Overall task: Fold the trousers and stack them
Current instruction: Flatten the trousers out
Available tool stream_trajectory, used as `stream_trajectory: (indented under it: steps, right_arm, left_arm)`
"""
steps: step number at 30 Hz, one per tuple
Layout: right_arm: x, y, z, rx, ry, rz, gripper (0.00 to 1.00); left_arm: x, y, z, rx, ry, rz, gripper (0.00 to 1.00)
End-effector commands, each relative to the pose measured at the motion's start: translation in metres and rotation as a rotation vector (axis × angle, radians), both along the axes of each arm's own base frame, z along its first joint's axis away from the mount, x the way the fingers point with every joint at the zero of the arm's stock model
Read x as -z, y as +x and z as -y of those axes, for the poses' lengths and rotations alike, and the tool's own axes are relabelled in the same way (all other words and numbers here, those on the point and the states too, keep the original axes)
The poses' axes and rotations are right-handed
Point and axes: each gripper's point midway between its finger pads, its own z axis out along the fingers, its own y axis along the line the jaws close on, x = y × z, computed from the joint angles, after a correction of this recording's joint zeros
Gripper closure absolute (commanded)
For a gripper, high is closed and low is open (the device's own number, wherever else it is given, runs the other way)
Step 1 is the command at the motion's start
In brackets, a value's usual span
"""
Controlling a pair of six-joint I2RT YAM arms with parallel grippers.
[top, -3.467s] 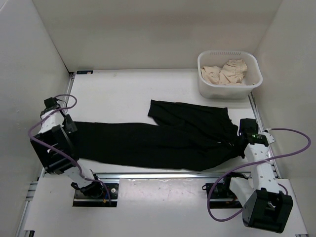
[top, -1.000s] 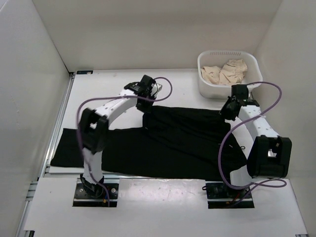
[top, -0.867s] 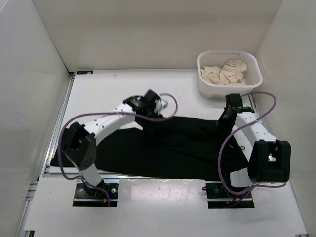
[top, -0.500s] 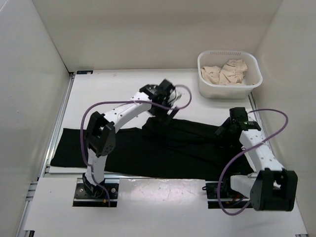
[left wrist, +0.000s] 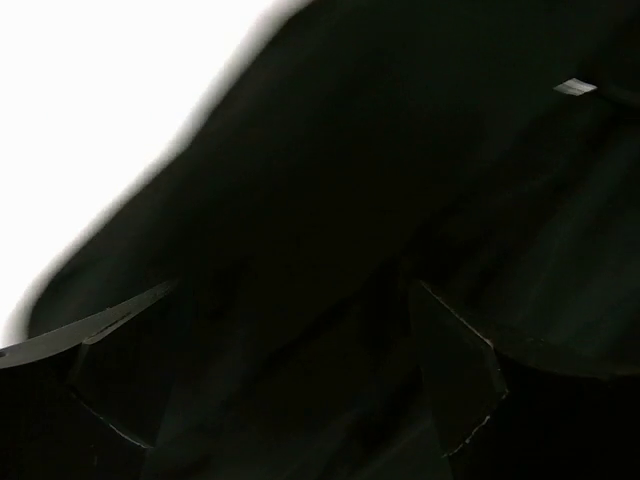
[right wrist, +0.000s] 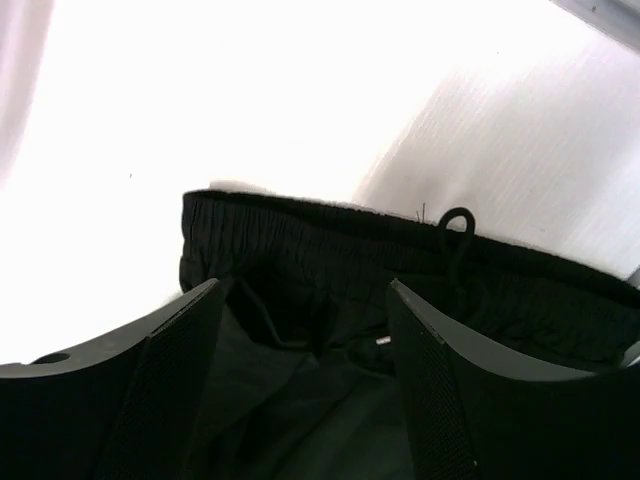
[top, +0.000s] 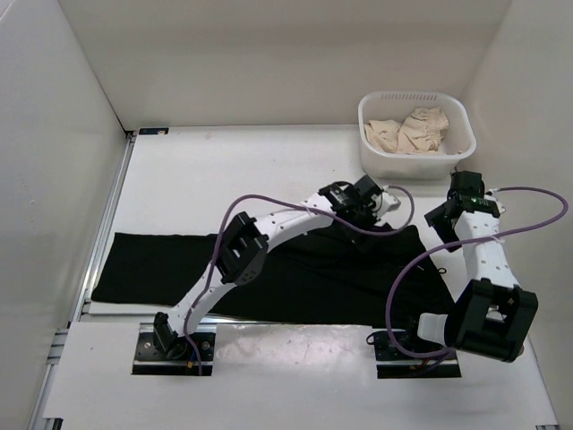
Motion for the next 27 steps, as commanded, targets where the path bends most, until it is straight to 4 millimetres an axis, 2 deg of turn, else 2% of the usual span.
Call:
stream_trajectory:
  steps: [1, 2, 5, 6, 8, 10, 11, 13, 14, 19, 20, 21, 22, 23, 25, 27]
  right_arm:
    - [-0.011, 0.009, 0.011, 0.093, 0.024, 0.035, 0.29]
    - [-0.011, 0.009, 0.013, 0.099, 0.032, 0.037, 0.29]
    - [-0.008, 0.006, 0.015, 0.121, 0.038, 0.032, 0.29]
    - [-0.003, 0.002, 0.014, 0.121, 0.041, 0.017, 0.29]
    - [-0.001, 0.006, 0.012, 0.125, 0.053, 0.033, 0.29]
    - [0.008, 0.002, 0.008, 0.126, 0.074, 0.027, 0.29]
    - [0.009, 0.003, 0.007, 0.122, 0.081, 0.035, 0.29]
    - [0.012, 0.005, 0.001, 0.108, 0.109, 0.043, 0.29]
    - [0.020, 0.002, -0.002, 0.104, 0.121, 0.033, 0.29]
    - [0.034, -0.005, -0.011, 0.107, 0.169, 0.010, 0.29]
    - [0.034, -0.005, -0.011, 0.107, 0.169, 0.010, 0.29]
    - [0.034, -0.005, -0.011, 0.107, 0.169, 0.010, 0.29]
    - [0.034, -0.006, -0.010, 0.110, 0.161, 0.009, 0.29]
    - [0.034, -0.006, -0.009, 0.110, 0.161, 0.009, 0.29]
    - [0.034, -0.006, -0.008, 0.114, 0.153, 0.007, 0.28]
    - [0.037, -0.008, -0.009, 0.123, 0.158, 0.001, 0.27]
  left_arm:
    - [-0.066, -0.023, 0.038, 0.126, -0.212, -0.019, 0.00]
    - [-0.071, -0.027, 0.047, 0.142, -0.240, -0.001, 0.00]
    - [-0.049, -0.041, 0.056, 0.163, -0.219, -0.007, 0.00]
    - [-0.051, -0.040, 0.059, 0.164, -0.230, 0.000, 0.00]
    - [-0.037, -0.045, 0.062, 0.159, -0.204, 0.019, 0.00]
    - [-0.025, -0.030, 0.065, 0.113, -0.192, 0.077, 0.00]
    - [-0.026, -0.026, 0.066, 0.102, -0.195, 0.094, 0.00]
    - [-0.015, -0.020, 0.067, 0.083, -0.181, 0.112, 0.00]
    - [-0.016, -0.017, 0.069, 0.077, -0.188, 0.124, 0.00]
    - [-0.004, -0.013, 0.069, 0.064, -0.170, 0.131, 0.28]
    - [0.007, -0.013, 0.065, 0.058, -0.147, 0.127, 0.37]
    - [0.011, -0.012, 0.063, 0.052, -0.135, 0.129, 0.38]
    - [0.011, -0.012, 0.063, 0.052, -0.135, 0.129, 0.38]
    - [0.020, -0.013, 0.061, 0.052, -0.119, 0.120, 0.35]
    - [0.024, -0.015, 0.059, 0.053, -0.110, 0.114, 0.19]
    - [0.024, -0.015, 0.059, 0.053, -0.110, 0.114, 0.13]
